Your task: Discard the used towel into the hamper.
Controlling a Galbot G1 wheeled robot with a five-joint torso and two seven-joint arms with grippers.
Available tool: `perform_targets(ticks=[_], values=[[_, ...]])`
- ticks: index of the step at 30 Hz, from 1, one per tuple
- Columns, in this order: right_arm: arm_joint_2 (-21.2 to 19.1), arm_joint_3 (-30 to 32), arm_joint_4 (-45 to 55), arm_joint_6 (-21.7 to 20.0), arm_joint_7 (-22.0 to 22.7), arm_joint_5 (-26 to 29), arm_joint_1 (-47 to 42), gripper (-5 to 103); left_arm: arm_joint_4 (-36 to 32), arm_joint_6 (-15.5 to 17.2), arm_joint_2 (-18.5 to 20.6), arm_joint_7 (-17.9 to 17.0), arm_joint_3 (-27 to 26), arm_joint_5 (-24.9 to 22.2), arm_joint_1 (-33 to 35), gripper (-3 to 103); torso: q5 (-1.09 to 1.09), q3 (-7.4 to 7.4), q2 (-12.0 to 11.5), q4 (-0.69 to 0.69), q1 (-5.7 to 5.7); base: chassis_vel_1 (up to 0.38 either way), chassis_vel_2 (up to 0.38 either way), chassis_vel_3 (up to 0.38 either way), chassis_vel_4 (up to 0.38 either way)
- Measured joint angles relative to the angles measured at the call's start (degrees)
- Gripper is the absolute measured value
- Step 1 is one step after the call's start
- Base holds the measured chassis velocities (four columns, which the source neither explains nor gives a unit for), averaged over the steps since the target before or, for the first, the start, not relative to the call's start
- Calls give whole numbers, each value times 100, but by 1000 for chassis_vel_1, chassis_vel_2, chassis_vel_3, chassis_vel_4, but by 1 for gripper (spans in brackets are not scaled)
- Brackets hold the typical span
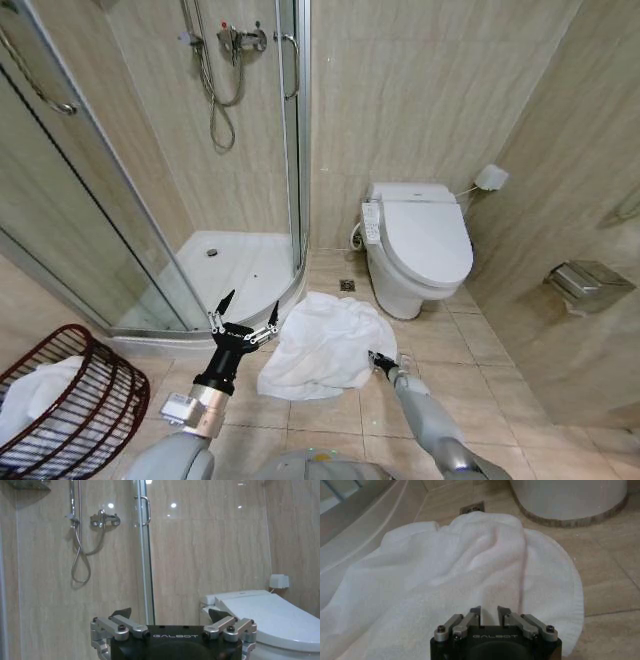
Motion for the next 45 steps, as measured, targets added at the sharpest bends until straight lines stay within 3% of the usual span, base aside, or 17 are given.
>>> perform_targets(ticks=[3, 5, 7, 9, 10, 17, 19, 25, 27, 33, 40, 45], values=[[11, -5, 108, 76, -48, -54, -83, 14, 0, 0, 0, 0, 0, 0, 0, 100, 0, 0, 0, 0, 0, 0, 0, 0, 0], [26, -4, 210, 237, -108, -172, -171, 24, 0, 0, 0, 0, 0, 0, 0, 100, -1, 0, 0, -1, 0, 0, 0, 0, 0], [34, 2, 232, 340, -128, -250, -200, 24, 0, 0, 0, 0, 0, 0, 0, 100, 0, 0, 0, -1, 0, 0, 0, 0, 0], [47, 57, 240, 557, -303, -361, -223, 34, 0, 0, 0, 0, 0, 0, 0, 100, 0, 0, 0, 0, 0, 0, 0, 0, 0], [47, 57, 240, 557, -303, -361, -223, 34, 0, 0, 0, 0, 0, 0, 0, 100, 0, 0, 0, 0, 0, 0, 0, 0, 0], [43, 107, 391, 602, -670, -437, -329, 68, 0, 0, 0, 0, 0, 0, 0, 100, -1, 0, 0, 0, 0, 0, 0, 0, 0], [49, 111, 398, 606, -701, -455, -350, 68, 0, 0, 0, 0, 0, 0, 0, 100, 0, 0, 0, -1, 0, 0, 0, 0, 0], [67, 133, 349, 694, -732, -556, -371, 94, 0, 0, 0, 0, 0, 0, 0, 100, 0, 0, 0, -1, -1, -12, 8, 15, -16], [67, 133, 352, 729, -719, -634, -370, 98, 0, 0, 0, 0, 0, 0, 0, 100, 1, 0, 1, 0, -1, -92, 59, 89, -97], [28, 111, 420, 997, -904, -890, -411, 100, 0, 0, 0, 0, 0, 0, 0, 100, 0, 1, 1, -1, 2, -140, 150, 150, -146], [39, 111, 419, 1035, -1018, -1081, -384, 100, 0, 0, 1, 0, 0, 0, -1, 100, -1, -38, -69, -5, -28, -108, 100, 110, -67], [131, 111, 502, 827, -742, -1187, -397, 100, 0, 0, 0, 0, 0, 0, 0, 100, -1, -121, -194, -1, -78, 48, -14, -29, 20]])
